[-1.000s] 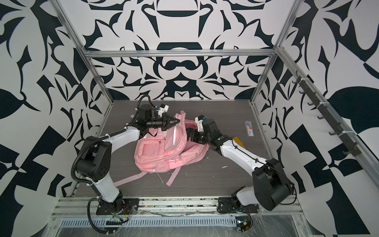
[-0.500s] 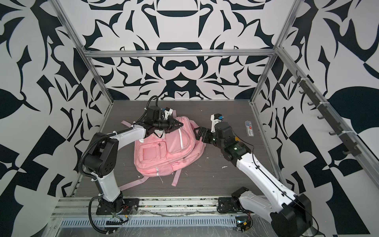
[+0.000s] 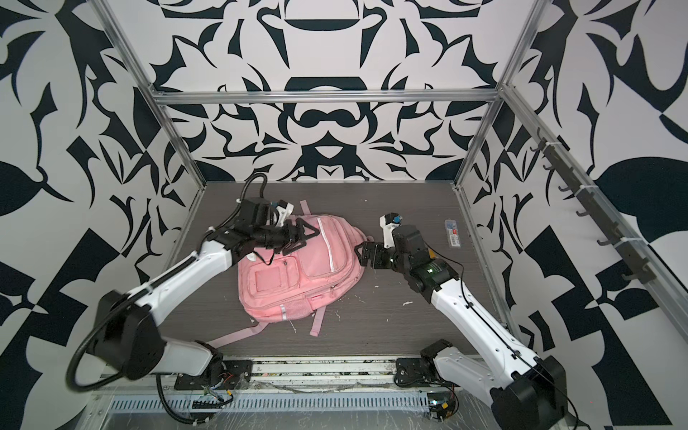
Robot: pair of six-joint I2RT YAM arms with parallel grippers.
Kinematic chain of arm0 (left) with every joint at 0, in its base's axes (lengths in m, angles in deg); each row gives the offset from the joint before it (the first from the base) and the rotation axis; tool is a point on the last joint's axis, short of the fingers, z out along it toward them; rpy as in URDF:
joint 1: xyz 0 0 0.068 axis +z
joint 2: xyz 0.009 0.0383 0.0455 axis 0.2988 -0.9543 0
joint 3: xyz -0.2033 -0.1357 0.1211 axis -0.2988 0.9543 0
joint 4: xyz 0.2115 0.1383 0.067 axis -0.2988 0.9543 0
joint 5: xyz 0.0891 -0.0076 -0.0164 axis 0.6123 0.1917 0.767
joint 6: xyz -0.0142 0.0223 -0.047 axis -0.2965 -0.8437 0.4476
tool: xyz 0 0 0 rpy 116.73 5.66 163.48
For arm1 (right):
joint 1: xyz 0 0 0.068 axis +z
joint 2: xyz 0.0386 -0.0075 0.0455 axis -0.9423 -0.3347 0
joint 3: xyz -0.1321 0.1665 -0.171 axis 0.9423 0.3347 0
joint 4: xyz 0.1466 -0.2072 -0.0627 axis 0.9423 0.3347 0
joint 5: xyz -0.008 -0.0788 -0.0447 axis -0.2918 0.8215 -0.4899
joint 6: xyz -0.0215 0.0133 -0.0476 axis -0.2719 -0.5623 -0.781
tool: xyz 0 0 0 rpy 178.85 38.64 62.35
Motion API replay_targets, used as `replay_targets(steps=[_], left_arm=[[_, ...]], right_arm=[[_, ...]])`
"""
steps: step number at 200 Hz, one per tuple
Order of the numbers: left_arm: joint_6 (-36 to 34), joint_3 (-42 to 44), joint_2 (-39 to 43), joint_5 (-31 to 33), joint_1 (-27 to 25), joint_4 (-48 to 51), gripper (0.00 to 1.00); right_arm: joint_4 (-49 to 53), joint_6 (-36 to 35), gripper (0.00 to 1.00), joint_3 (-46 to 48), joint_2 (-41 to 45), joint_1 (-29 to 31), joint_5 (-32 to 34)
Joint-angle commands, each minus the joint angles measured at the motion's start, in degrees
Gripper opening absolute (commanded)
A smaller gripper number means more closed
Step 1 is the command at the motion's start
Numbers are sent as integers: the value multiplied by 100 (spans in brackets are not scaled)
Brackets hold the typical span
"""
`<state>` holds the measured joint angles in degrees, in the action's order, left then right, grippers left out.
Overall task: Pack the student bag
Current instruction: 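Release the backpack top with the left gripper, then grasp its front with both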
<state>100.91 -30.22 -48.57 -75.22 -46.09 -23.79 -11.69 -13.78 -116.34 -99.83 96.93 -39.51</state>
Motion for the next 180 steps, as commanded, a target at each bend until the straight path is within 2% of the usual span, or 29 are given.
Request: replay_targets(steps=[1, 51, 87, 124, 151, 180], left_arm=[[145, 733, 625, 308, -43, 1219, 99], [753, 1669, 1632, 786, -21, 2186, 99], [1217, 2224, 1785, 931, 66, 1684, 100], [1218, 2195, 1175, 785, 181, 902, 99], [1094, 2104, 921, 695, 187, 854, 100], [922, 2138, 1004, 682, 324, 959, 99]], right_arm=[[369, -900, 95, -146, -51, 245, -578], [771, -1787, 95, -303, -703, 1501, -689], [761, -1915, 90, -383, -1511, 2061, -360], [345, -1815, 75, -616, -2226, 2067, 119], [-117, -1522, 53, -722, -2587, 2067, 720], [-456, -1349, 44, -624, -2839, 2066, 1172]])
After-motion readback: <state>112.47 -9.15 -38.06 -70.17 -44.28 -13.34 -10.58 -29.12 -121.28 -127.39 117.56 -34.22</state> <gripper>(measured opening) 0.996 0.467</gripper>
